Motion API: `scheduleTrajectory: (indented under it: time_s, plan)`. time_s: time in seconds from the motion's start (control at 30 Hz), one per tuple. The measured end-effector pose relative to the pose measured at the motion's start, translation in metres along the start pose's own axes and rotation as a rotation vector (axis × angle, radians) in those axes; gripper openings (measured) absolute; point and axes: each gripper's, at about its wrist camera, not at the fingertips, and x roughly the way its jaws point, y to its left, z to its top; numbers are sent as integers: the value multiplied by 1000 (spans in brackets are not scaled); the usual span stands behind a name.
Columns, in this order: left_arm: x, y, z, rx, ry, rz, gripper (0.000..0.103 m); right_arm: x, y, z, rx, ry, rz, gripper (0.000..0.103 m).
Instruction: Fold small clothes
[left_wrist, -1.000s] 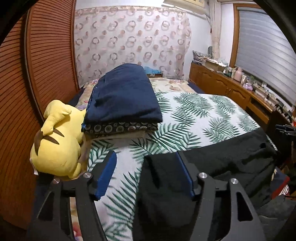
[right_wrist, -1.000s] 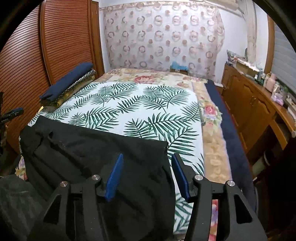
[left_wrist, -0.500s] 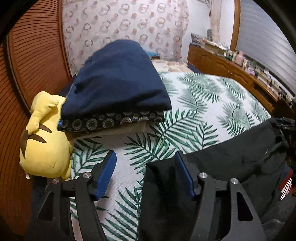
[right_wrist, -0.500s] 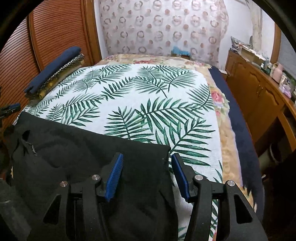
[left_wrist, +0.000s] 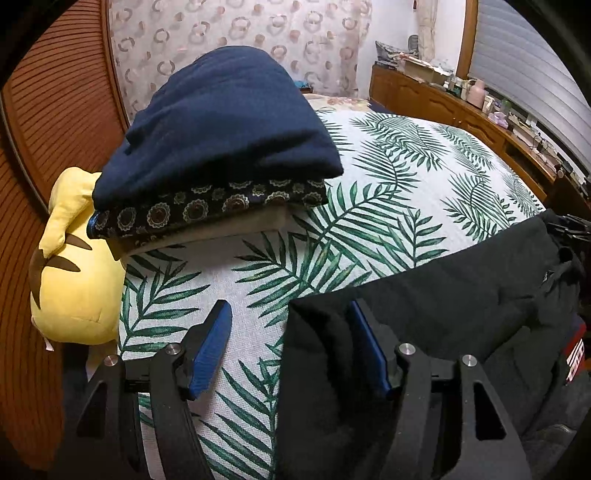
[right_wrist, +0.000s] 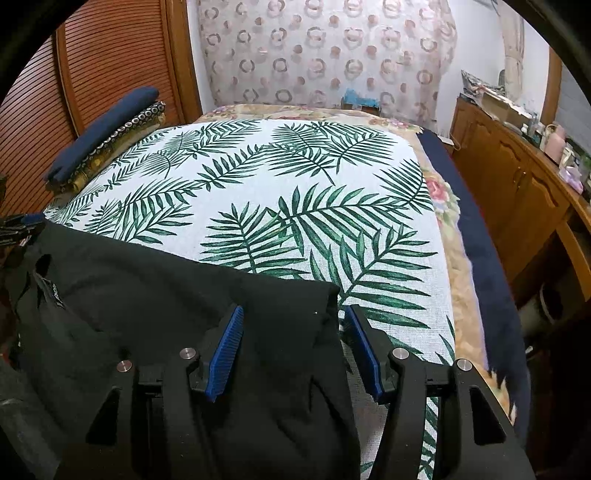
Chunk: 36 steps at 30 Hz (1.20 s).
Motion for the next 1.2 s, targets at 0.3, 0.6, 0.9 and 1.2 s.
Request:
scheduleTrajectory:
  time_s: [0.3, 0.6, 0.9, 1.2]
  plan:
    - [-2, -9, 4, 42, 36, -55, 40, -1, -2, 0, -11, 4, 8, 57]
    - [-10, -18, -3, 20, -1, -30, 9, -9, 8, -3, -34, -4, 50, 16]
    - [-95, -31, -5, -24, -216, -44, 8, -77, 19, -13, 41, -160, 87, 12]
    - [-190, -51, 10, 0, -442, -87, 8, -176, 25, -10, 30, -348, 112, 11]
